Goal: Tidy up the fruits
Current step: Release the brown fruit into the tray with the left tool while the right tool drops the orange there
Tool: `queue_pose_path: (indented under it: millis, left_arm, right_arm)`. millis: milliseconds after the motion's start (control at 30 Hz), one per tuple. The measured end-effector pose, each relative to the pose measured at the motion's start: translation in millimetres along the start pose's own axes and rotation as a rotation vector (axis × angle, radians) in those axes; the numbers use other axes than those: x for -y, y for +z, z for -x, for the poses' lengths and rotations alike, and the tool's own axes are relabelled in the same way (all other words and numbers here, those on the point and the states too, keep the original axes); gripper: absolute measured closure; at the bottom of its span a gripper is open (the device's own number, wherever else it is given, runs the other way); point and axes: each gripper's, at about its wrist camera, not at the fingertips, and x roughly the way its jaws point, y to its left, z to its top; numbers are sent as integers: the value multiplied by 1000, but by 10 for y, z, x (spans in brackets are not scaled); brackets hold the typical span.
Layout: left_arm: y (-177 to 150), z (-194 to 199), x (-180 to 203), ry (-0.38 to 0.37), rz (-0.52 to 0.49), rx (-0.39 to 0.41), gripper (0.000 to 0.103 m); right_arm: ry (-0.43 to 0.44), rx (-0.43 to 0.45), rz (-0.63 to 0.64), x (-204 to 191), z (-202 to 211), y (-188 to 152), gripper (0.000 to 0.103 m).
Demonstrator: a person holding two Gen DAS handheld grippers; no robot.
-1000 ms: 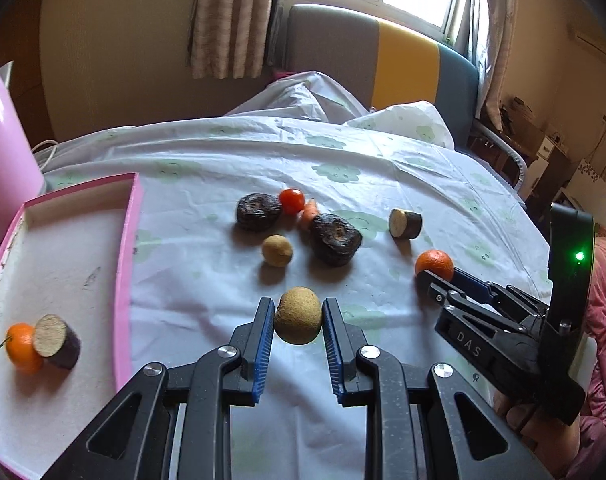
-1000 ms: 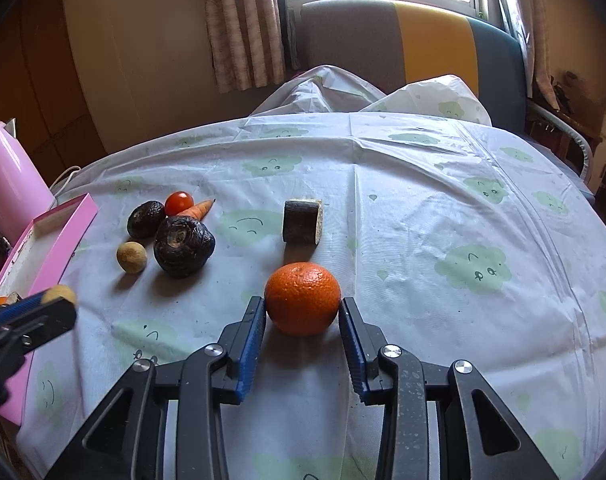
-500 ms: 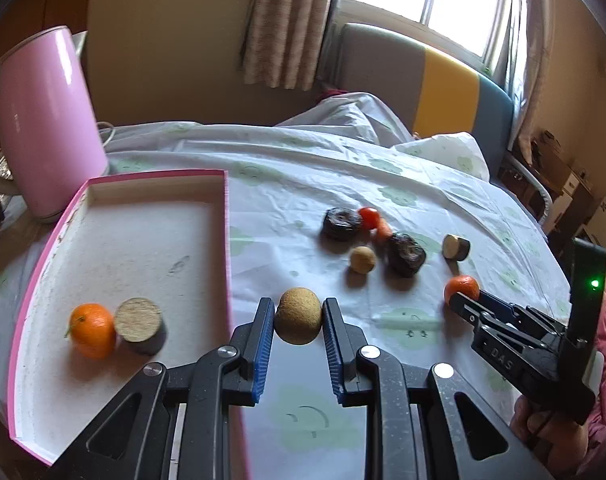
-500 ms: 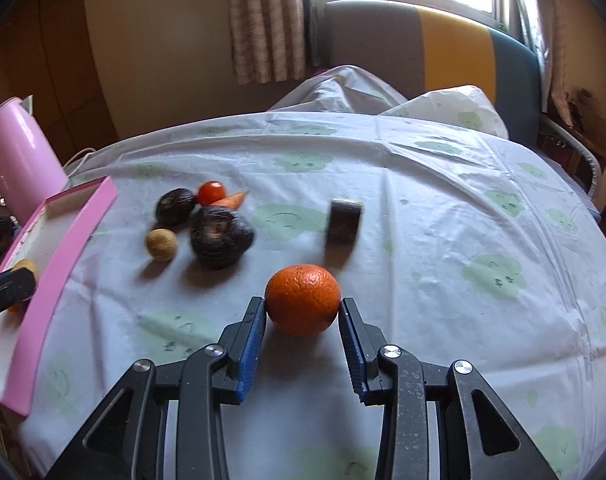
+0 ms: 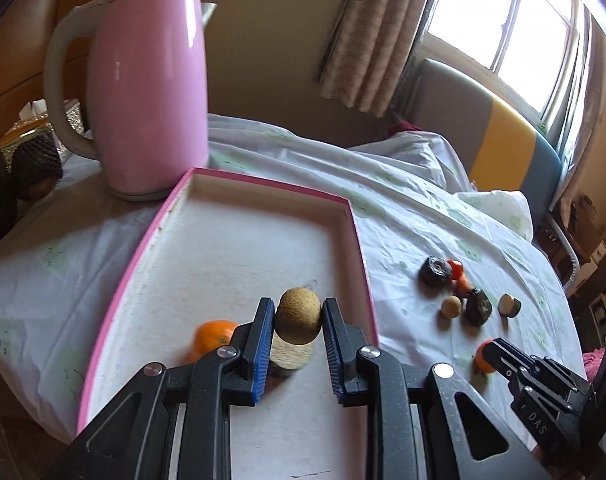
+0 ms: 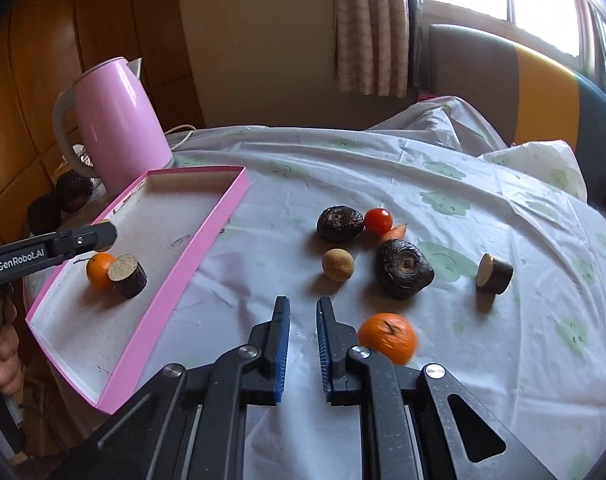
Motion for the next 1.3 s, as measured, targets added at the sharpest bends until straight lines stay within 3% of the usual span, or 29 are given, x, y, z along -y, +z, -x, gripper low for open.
queue_pose_path:
  millis: [67,133,233,300,367,633,667,700,833,900,1100,1300]
  left_arm:
    - [5,12,-49,3,6,6,78]
    - [10,6,-93,6,10,8,78]
    - [14,-24,-152,11,23,4,78]
    - [25,-47,-177,14,31,1,78]
    - [42,-58,-174,20,24,4,78]
    - [196,-156,-194,56,6,12,76]
    - [215,-165,-202,69,9,13,71]
    - [226,-172,-214,76,12,10,70]
    - [226,-136,-312,82,45,3,57]
    - [200,-110,-371,88,70,-4,57]
    - [67,15,-465,130,87,-6,57]
    - [-19,82,-461,137,93,-18,57]
  right_arm:
    - [-14,-4,-24,87,15,-43,89]
    - [-29,-15,-50,200,35,-104,80]
    - [-66,-4,-84,372,121,-183,65]
    - [-85,-1,-109,467,147,-208,48]
    - [-102,-9,-121,533,125,-200,48]
    - [-36,-70,-91,455,-172,-114,46]
    - [-20,-78,-78,416,-204,-113,53]
    - [-24,-86,-61,367,-228,-110,66]
    - [-27,-83,-20,237,-234,-94,66]
    - [-24,-73,-6,183,-201,-75,66]
    - [72,-41,22,-94,-84,68,66]
    - [197,-39,103,-612,-73,145,66]
